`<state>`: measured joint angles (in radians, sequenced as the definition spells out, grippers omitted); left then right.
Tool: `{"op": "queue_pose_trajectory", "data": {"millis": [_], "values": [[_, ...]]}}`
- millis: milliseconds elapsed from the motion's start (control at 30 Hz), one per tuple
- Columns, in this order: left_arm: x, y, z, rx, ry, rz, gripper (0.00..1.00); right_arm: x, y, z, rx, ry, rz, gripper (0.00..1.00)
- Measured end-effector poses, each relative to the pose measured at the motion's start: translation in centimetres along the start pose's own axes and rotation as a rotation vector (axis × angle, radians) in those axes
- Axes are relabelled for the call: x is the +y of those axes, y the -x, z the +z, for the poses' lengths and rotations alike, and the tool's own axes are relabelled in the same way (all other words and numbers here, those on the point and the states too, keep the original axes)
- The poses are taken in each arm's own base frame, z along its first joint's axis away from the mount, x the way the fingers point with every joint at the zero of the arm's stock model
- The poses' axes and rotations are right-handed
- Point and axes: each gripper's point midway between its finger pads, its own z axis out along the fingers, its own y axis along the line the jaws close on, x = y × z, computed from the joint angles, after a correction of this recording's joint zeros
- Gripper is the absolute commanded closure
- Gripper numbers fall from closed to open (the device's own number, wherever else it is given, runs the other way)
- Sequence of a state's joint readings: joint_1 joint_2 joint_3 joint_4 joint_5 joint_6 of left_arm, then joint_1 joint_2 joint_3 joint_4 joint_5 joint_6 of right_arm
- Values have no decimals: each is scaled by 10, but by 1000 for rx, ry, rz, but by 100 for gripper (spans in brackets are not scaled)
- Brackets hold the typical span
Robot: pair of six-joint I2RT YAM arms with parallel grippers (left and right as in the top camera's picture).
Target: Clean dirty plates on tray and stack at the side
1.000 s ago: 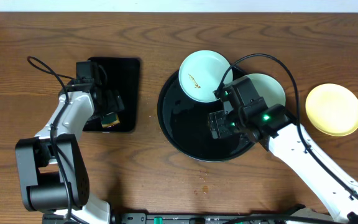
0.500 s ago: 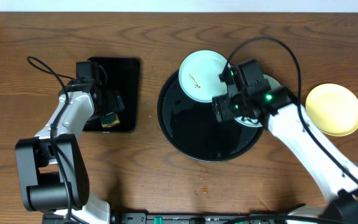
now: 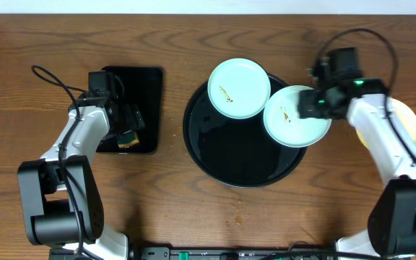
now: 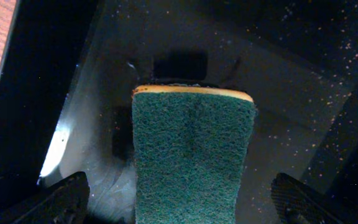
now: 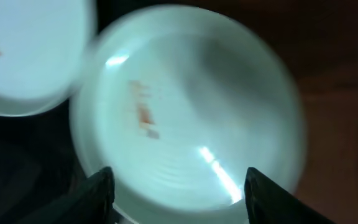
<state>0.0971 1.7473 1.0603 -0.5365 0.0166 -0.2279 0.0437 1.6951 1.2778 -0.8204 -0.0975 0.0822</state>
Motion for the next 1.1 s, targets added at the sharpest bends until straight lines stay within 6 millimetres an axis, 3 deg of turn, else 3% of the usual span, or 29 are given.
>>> {"op": "queue_pose_trajectory", "data": {"millis": [133, 333, 600, 867, 1100], "values": [[0, 0, 0, 0, 0, 0, 7, -30, 2, -1, -9, -25, 66, 37], [0, 0, 0, 0, 0, 0, 6, -52, 0, -2, -12, -66, 97, 43], [0, 0, 0, 0, 0, 0, 7, -59, -11, 7, 10, -91, 104, 46], [0, 0, 0, 0, 0, 0, 6, -62, -21, 32, -25, -94, 101, 54], [0, 0, 0, 0, 0, 0, 7, -65, -26, 48, -63, -95, 95, 86]]}}
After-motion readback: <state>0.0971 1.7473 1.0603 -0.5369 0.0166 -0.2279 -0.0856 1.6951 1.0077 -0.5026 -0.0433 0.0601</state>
